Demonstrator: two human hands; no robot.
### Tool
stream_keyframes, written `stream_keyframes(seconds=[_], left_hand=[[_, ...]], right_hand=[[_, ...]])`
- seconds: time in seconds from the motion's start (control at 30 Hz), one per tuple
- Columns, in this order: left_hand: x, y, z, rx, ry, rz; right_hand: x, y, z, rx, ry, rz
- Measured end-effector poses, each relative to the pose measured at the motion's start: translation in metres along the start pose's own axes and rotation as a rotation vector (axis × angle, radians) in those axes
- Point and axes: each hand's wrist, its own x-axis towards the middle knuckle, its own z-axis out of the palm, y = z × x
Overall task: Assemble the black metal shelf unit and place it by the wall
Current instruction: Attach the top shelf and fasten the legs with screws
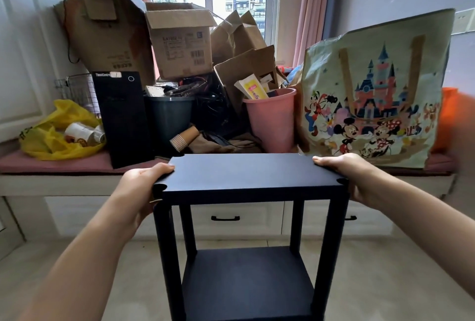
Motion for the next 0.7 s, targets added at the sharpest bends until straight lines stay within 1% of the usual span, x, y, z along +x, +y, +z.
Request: stream_keyframes(seconds=[0.23, 0.5, 0.7], left_hand=[[0.002, -0.006, -0.004, 0.022, -0.031, -0.018], [0.002, -0.01, 0.002, -0.116, -0.006, -0.09], [0.0, -0.01, 0.004, -0.144, -0.034, -0.088]], right_hand=[[0.003, -0.001, 0.004, 0.035, -0.002, -0.014], [0.011, 0.004, 0.006, 0.016, 0.005, 0.008], [0.012, 0.003, 0.007, 0.0, 0.024, -0.018]])
